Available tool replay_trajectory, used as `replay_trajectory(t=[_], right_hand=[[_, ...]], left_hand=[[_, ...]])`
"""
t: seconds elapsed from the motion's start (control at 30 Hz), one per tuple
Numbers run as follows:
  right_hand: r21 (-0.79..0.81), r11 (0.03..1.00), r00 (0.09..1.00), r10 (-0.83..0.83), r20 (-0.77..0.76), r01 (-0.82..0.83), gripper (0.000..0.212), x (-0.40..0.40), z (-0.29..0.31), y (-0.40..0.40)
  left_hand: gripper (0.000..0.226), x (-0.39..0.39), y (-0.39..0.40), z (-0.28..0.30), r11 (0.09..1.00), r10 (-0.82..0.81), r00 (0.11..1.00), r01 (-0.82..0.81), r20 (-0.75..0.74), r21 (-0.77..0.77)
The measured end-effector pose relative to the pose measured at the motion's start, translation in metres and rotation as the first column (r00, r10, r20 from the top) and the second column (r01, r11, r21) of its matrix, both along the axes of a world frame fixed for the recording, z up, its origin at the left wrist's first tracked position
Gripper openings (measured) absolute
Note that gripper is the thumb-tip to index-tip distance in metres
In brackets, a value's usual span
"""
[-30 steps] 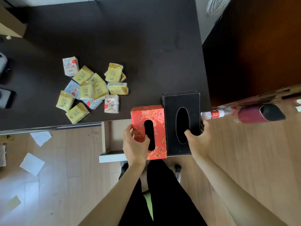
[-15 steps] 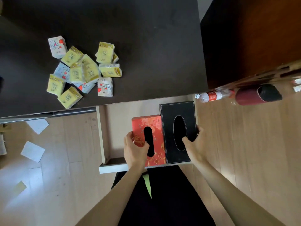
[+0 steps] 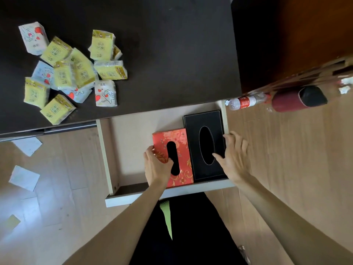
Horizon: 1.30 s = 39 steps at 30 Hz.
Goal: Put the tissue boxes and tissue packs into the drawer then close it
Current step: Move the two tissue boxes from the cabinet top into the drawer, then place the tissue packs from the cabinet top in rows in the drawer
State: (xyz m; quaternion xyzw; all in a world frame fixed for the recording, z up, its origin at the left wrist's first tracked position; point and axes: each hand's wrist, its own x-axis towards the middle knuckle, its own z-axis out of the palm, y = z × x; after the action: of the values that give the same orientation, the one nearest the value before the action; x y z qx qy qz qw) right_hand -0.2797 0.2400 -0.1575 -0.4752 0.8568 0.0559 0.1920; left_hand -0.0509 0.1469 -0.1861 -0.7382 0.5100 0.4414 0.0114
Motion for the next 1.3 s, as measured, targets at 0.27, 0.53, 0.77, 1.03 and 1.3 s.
replay_trajectory(t=[0.27, 0.53, 0.77, 1.03, 1.3], right_hand=[[-0.207, 0.963, 0.966, 0.205, 0.155, -0.171, 0.064, -0.033, -0.027, -0.082], [-0.086, 0.96, 0.952, 0.277, 0.127, -0.268, 0.058, -0.031, -0.045, -0.09], [-0.036, 0.957, 0.947, 0.289, 0.137, -0.287, 0.06, -0.028, -0.039, -0.088], [0.012, 0.965, 0.95, 0.255, 0.182, -0.262, 0.062, -0.018, -0.028, -0.089], [-0.224, 0.971, 0.847, 0.054, 0.529, 0.078, 0.028, 0.06, 0.022, -0.111]], left_hand=[[0.104, 0.0, -0.047, -0.006, 0.954, -0.292, 0.953, 0.285, -0.076, -0.088], [0.052, -0.011, -0.059, -0.013, 0.925, -0.378, 0.925, 0.376, -0.034, -0.05], [0.046, -0.014, -0.042, -0.009, 0.932, -0.36, 0.931, 0.355, -0.055, -0.078], [0.074, -0.001, -0.044, -0.01, 0.932, -0.36, 0.924, 0.362, -0.128, -0.01], [0.04, 0.054, -0.059, 0.029, 0.981, -0.196, 0.936, 0.186, -0.293, -0.064]])
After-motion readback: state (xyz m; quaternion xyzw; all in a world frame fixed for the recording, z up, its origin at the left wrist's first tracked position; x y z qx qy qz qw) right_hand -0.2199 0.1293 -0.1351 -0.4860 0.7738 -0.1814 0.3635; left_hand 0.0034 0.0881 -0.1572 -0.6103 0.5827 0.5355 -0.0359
